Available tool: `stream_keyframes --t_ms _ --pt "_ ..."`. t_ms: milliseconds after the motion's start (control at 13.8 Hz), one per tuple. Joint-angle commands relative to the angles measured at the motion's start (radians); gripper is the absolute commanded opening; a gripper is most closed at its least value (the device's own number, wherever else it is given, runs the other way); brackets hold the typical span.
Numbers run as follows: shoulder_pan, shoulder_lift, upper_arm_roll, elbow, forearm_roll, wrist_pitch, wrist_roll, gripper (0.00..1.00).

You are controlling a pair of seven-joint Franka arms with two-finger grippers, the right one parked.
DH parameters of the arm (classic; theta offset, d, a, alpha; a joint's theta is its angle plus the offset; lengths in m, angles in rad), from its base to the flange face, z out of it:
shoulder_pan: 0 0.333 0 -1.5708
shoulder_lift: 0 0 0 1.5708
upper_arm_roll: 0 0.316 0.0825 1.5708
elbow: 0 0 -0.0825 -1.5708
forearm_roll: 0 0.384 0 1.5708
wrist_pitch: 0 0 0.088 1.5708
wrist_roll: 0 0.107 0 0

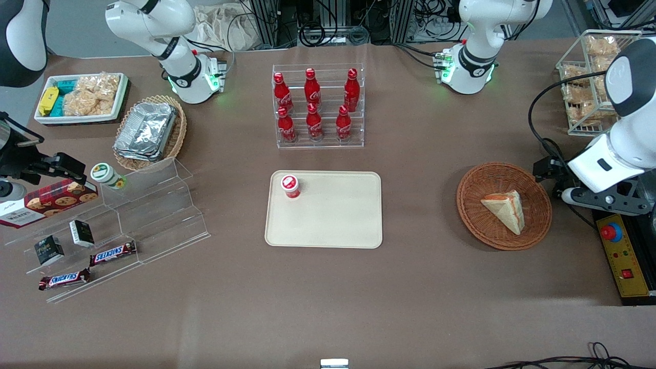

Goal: Place sandwich from basket to tray
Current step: 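Move the left gripper down over the wrapped sandwich in the wicker basket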

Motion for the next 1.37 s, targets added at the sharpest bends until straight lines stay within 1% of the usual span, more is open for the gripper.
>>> stream_keyframes --t_ms 0,217,289,361,506,578,651,795,867,1012,1084,1301 --pt "-0.002 0.014 -0.003 0.017 -0.006 -0.035 -0.021 1.00" --pt "0.000 0.042 -0.001 0.014 -0.001 -0.037 -0.026 1.00" --pt "0.000 0.065 -0.001 0.009 0.007 -0.044 -0.061 1.00" --pt "0.000 0.065 -0.001 -0.022 0.010 -0.047 -0.169 1.00" --pt "0.015 0.060 0.002 -0.063 0.005 -0.041 -0.448 1.00" --pt "0.017 0.059 0.002 -0.094 0.005 -0.012 -0.492 1.00" --pt "0.018 0.054 0.002 -0.133 0.007 0.038 -0.509 1.00" --pt "0.021 0.051 0.005 -0.216 0.010 0.095 -0.636 1.00" --pt "0.021 0.047 0.007 -0.277 0.010 0.180 -0.688 1.00" --pt "0.024 0.039 0.008 -0.377 0.011 0.306 -0.862 1.00" --pt "0.032 0.042 0.008 -0.407 0.011 0.353 -0.904 1.00" --pt "0.035 0.050 0.019 -0.502 0.011 0.494 -0.955 1.00"
